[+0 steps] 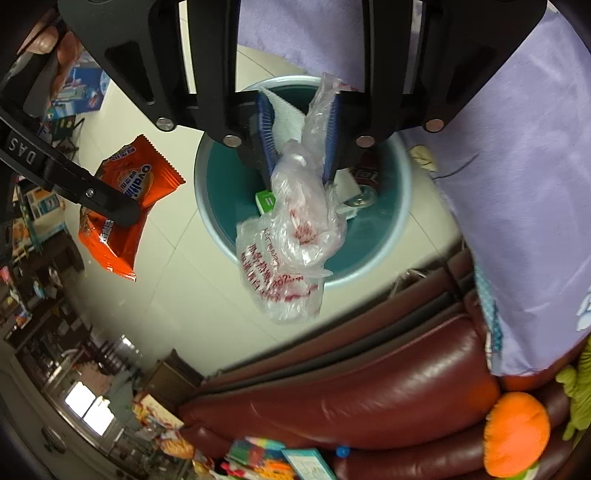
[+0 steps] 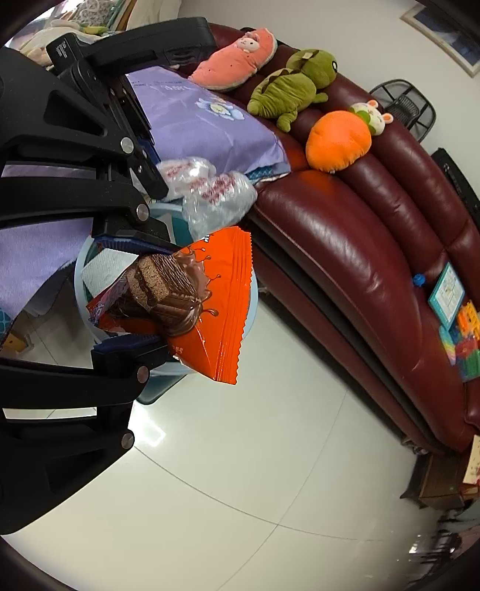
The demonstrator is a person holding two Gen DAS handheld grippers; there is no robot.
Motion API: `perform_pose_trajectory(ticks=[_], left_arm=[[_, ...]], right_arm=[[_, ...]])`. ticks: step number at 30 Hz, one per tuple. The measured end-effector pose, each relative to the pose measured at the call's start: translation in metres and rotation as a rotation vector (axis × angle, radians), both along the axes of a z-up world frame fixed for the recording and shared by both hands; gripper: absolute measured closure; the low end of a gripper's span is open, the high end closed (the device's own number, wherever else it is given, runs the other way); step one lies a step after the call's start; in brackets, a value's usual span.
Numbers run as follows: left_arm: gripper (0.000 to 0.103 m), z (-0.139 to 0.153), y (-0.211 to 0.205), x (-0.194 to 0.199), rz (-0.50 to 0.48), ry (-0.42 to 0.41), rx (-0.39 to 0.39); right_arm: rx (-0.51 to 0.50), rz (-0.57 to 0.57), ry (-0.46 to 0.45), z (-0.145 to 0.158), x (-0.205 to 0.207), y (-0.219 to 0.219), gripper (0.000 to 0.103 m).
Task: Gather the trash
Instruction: 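Carry plastic bag and red snack packet over the teal bin with both tools, then open left tool dropping plastic bag while right tool drops red snack packet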
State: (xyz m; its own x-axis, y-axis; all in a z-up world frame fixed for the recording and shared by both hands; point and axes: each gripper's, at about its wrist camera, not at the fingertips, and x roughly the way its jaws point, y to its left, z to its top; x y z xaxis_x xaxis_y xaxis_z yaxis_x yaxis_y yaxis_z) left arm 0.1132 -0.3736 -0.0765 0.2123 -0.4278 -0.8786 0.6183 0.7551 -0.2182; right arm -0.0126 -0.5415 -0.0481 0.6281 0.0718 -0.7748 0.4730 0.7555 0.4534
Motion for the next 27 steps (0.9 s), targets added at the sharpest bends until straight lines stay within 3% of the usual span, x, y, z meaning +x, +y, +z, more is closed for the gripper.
perform_pose_trajectory(ticks=[2, 5, 19, 21, 23, 27], left_arm=[[0.038, -0.005, -0.002, 0.000, 0.006, -0.009, 0.020], [0.025, -0.007, 0.003, 0.000, 0.024, -0.026, 0.028], [0.017, 0.003, 0.057, 0.001, 0.102, -0.008, 0.007], [0.017, 0.005, 0.066, 0.001, 0.120, -0.012, 0.000], [0.016, 0.007, 0.075, 0.001, 0.135, -0.013, -0.005], [0.016, 0.007, 0.088, 0.003, 0.160, 0.005, -0.014]], right_arm=[[0.002, -0.003, 0.008, -0.003, 0.000, -0.001, 0.068], [0.002, 0.003, 0.016, -0.005, 0.004, 0.002, 0.068], [-0.026, 0.069, 0.030, 0.002, 0.027, 0.027, 0.066], [-0.032, 0.090, 0.041, 0.001, 0.034, 0.033, 0.057], [-0.036, 0.096, 0.055, -0.001, 0.038, 0.038, 0.034], [-0.038, 0.095, 0.061, 0.000, 0.039, 0.045, 0.033]])
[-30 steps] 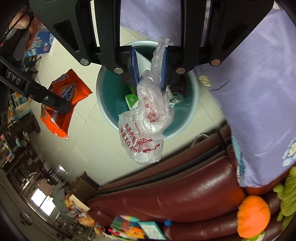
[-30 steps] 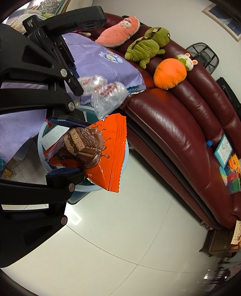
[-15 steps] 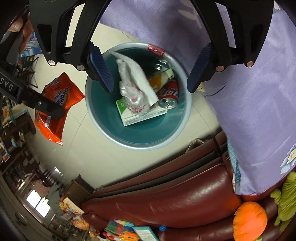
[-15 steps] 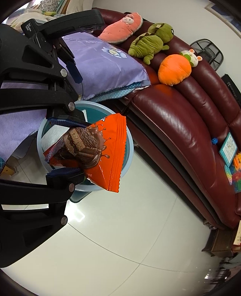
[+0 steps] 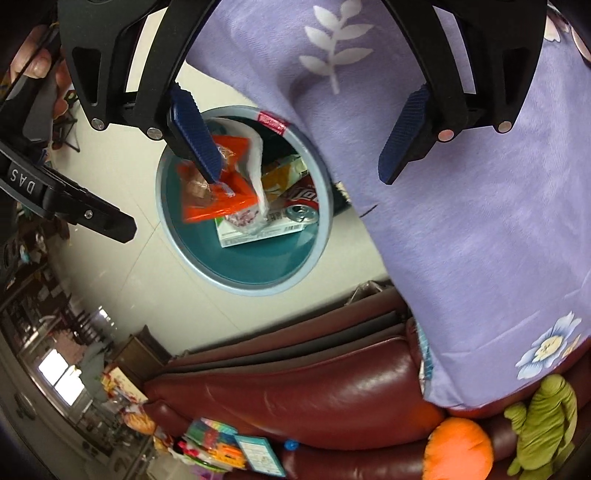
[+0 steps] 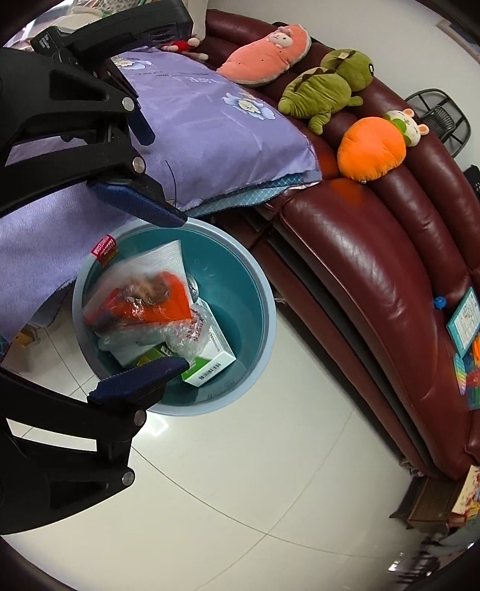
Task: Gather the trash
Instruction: 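Open left tool dropping plastic bag while right tool drops red snack packet, then move left tool to pink paper cup while right tool approaches blue wrapper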
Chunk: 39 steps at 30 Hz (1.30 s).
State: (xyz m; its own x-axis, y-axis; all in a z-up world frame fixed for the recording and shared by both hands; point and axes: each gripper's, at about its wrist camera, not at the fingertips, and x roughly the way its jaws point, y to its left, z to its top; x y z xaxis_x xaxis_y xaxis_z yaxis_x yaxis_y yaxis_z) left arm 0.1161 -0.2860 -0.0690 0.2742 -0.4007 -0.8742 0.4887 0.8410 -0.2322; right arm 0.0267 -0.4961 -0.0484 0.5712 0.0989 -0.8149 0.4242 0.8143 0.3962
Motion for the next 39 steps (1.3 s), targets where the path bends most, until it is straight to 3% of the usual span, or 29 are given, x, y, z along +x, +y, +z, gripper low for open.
perform_pose_trajectory(ticks=[6, 19, 39], left_arm=[[0.015, -0.001, 0.011, -0.003, 0.009, 0.023, -0.010], [0.014, 0.024, 0.048, -0.019, 0.058, -0.011, -0.017], [0.013, 0.061, 0.225, -0.066, 0.313, -0.061, -0.048]], right_arm=[[-0.014, -0.020, 0.022, 0.004, -0.008, 0.003, 0.028], [-0.026, 0.012, 0.023, 0.021, -0.019, 0.033, 0.025], [-0.080, 0.291, -0.009, 0.064, -0.010, 0.180, 0.025]])
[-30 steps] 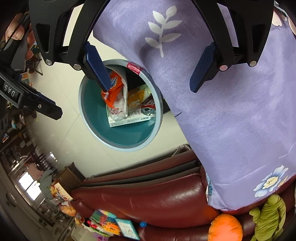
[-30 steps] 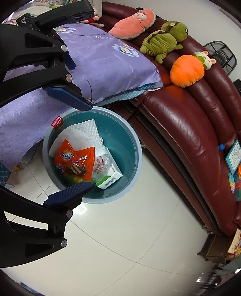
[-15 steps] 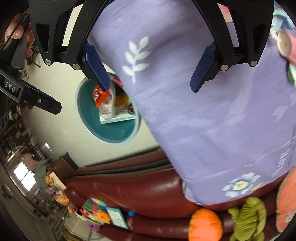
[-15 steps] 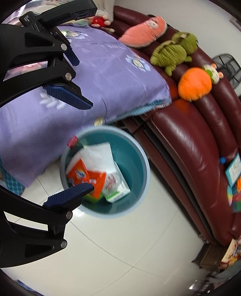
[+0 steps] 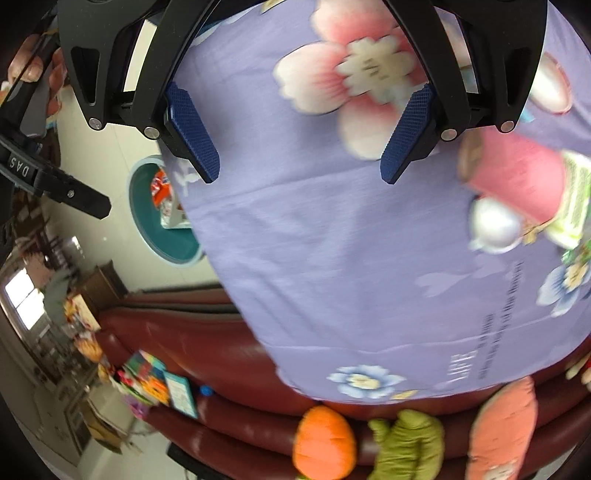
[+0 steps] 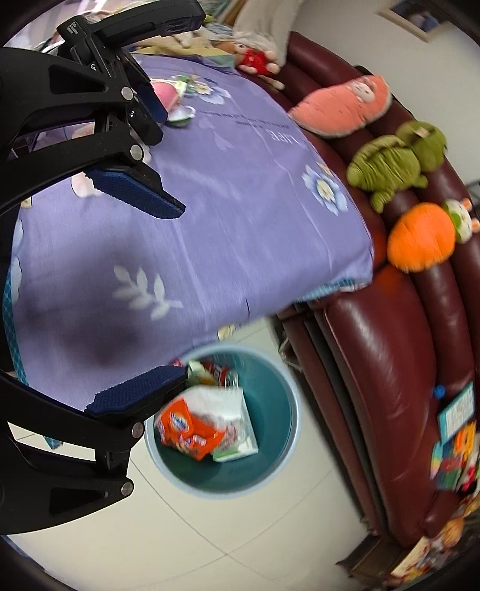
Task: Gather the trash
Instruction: 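Move left tool to pink paper cup while right tool approaches blue wrapper, then close right tool on blue wrapper while left tool closes on pink cup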
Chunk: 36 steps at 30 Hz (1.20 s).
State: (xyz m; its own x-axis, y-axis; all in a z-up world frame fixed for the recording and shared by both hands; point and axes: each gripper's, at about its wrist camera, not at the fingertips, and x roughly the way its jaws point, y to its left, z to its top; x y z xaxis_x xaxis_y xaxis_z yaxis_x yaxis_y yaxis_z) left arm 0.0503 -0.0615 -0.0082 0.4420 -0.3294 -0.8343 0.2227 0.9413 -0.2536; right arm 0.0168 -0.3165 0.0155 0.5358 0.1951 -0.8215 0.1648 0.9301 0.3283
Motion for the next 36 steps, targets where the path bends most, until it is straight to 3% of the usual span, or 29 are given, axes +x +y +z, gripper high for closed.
perform_pose_trajectory(ticks=[7, 16, 21, 33, 36], left_arm=[[0.013, 0.006, 0.079, -0.020, 0.105, -0.011, 0.000], [0.013, 0.003, 0.175, -0.042, 0.272, -0.042, 0.040], [0.013, -0.005, 0.217, -0.054, 0.369, -0.040, 0.015], [0.013, -0.024, 0.254, -0.059, 0.464, 0.009, -0.027], [0.013, -0.024, 0.255, -0.060, 0.472, 0.011, -0.033]], right_arm=[[-0.048, 0.158, 0.002, 0.007, 0.010, 0.068, 0.025], [-0.080, 0.520, 0.020, -0.008, 0.015, 0.188, 0.025], [-0.152, 0.704, 0.024, -0.021, 0.012, 0.251, 0.025], [-0.359, 0.944, 0.005, -0.053, 0.004, 0.316, 0.026], [-0.391, 0.981, 0.001, -0.060, 0.008, 0.324, 0.038]])
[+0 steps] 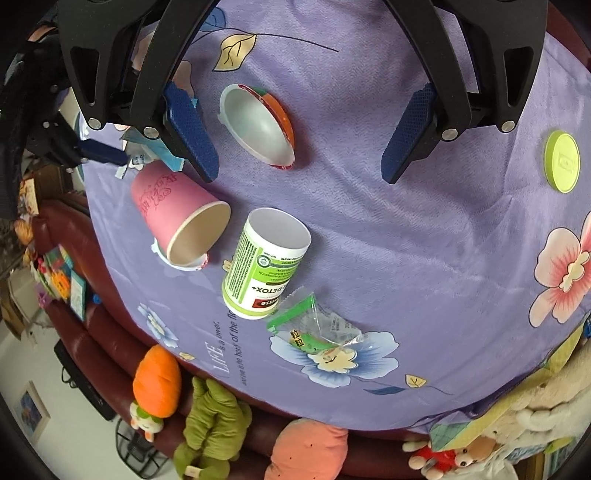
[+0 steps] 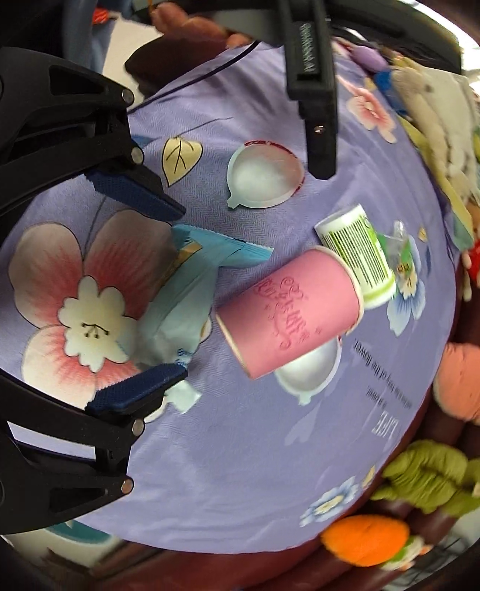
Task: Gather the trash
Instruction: 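Close right tool on blue wrapper while left tool closes on pink cup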
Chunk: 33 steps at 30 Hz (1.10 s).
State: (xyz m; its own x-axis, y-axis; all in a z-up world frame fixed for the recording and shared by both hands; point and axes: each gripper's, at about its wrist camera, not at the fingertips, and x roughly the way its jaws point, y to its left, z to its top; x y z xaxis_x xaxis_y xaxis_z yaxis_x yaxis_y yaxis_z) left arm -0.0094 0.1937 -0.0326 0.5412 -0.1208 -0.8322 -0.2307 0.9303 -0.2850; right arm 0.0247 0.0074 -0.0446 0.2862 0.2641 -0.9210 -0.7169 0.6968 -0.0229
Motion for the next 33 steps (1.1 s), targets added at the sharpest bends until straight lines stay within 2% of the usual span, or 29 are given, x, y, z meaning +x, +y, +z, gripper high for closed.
perform_pose_trajectory(ticks=[3, 4, 5, 7, 13, 17, 22, 30, 33], left_arm=[[0.013, 0.001, -0.003, 0.001, 0.001, 0.004, 0.001], [0.013, 0.001, -0.005, 0.002, 0.001, 0.005, 0.002], [0.013, 0.002, -0.006, 0.003, 0.000, 0.005, 0.003], [0.013, 0.004, -0.011, 0.005, -0.004, 0.007, 0.005], [0.013, 0.008, -0.037, 0.014, -0.025, 0.012, -0.006], [0.013, 0.006, -0.060, 0.022, -0.019, 0.030, -0.060], [0.013, -0.001, -0.084, 0.042, 0.093, 0.056, -0.130], [0.013, -0.021, -0.092, 0.071, 0.258, 0.109, -0.194], [0.013, -0.019, -0.099, 0.080, 0.283, 0.097, -0.133]], right_arm=[[-0.010, -0.002, 0.042, -0.011, 0.006, -0.001, 0.059], [-0.005, -0.012, 0.060, -0.013, 0.007, -0.005, 0.071], [0.004, -0.022, 0.069, -0.012, 0.007, -0.008, 0.077], [0.042, -0.053, 0.089, -0.008, 0.008, -0.018, 0.080], [0.158, -0.167, 0.123, 0.009, 0.006, -0.058, 0.082], [0.227, -0.236, 0.121, 0.019, 0.003, -0.086, 0.082], [0.301, -0.381, 0.114, 0.025, 0.014, -0.134, 0.082], [0.365, -0.495, 0.123, 0.022, 0.022, -0.187, 0.082], [0.391, -0.533, 0.138, 0.017, 0.027, -0.200, 0.082]])
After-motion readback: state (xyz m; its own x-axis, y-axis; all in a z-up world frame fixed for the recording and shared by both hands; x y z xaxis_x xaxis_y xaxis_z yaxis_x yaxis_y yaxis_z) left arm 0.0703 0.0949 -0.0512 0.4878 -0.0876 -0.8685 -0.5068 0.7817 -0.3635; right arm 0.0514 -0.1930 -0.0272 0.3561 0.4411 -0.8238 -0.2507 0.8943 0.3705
